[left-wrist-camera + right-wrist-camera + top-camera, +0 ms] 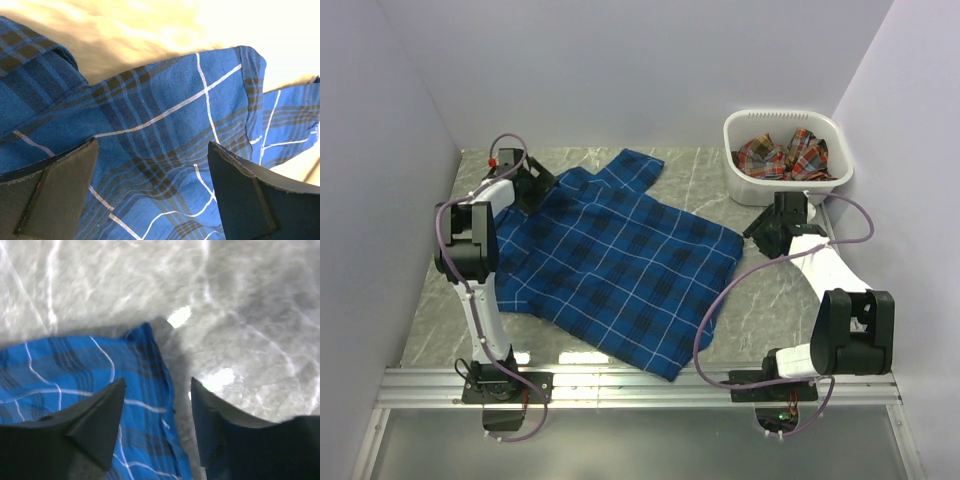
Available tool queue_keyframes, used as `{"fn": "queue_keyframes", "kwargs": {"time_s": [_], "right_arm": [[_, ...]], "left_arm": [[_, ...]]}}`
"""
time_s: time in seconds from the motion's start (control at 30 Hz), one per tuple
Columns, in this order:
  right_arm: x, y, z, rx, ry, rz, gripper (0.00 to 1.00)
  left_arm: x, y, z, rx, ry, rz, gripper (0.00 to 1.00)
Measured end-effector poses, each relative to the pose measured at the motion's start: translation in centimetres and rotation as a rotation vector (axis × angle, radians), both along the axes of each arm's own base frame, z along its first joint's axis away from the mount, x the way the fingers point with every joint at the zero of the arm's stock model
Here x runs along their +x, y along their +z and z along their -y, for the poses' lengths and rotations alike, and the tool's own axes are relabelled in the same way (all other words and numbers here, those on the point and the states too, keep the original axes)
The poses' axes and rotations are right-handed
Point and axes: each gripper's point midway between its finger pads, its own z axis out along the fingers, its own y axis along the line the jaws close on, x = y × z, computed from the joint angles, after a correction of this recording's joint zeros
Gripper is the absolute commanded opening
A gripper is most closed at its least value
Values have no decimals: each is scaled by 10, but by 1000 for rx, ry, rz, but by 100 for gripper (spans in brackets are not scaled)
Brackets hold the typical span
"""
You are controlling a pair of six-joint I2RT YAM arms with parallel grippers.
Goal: Fold and stack the long sleeve shirts
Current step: Flatten the shirt out
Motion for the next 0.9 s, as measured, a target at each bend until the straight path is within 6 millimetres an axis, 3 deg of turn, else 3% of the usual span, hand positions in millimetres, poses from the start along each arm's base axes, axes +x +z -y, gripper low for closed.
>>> {"fn": "queue_keyframes", "kwargs": {"time_s": [0.2, 0.4, 0.7, 0.9], "right_arm": [[-7, 0, -29, 65, 142, 15, 70], [-17, -21, -53, 167, 226, 15, 77], [7, -47, -94, 270, 361, 54, 77], [22, -47, -117, 330, 454, 107, 75]], "left_arm": [[-15, -2, -36, 20, 89, -26, 99], [-29, -3, -58, 14, 141, -43, 99], [-38, -4, -59, 19, 136, -48, 98], [-39, -4, -59, 21, 127, -48, 99]]}}
